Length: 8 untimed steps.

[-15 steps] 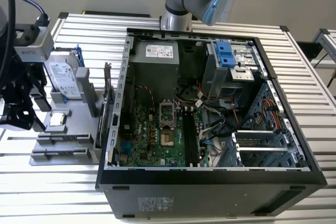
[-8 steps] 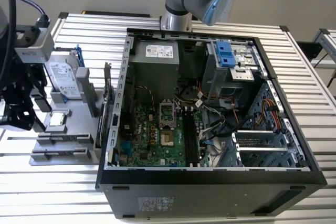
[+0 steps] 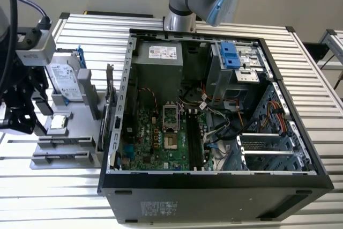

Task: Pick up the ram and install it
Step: 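Pick up the ram and move it above insertion slot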

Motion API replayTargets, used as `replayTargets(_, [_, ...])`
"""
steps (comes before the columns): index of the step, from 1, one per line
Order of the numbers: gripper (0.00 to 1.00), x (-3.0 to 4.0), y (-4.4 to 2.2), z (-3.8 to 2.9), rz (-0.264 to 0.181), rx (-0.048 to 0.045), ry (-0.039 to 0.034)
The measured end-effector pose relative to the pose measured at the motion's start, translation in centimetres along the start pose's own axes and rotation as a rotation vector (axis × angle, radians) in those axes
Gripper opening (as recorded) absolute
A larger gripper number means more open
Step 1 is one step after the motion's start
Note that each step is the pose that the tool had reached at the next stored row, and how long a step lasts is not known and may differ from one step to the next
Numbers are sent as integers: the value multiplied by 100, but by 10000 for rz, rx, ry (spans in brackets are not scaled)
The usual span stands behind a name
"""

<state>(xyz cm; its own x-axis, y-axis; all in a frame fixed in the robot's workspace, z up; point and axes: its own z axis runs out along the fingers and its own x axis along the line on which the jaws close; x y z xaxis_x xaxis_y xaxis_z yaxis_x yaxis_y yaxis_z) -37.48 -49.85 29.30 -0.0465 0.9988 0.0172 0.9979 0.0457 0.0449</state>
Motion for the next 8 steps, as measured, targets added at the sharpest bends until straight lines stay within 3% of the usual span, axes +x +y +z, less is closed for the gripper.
replayTargets(8, [100,0,-1,18,1,5,0])
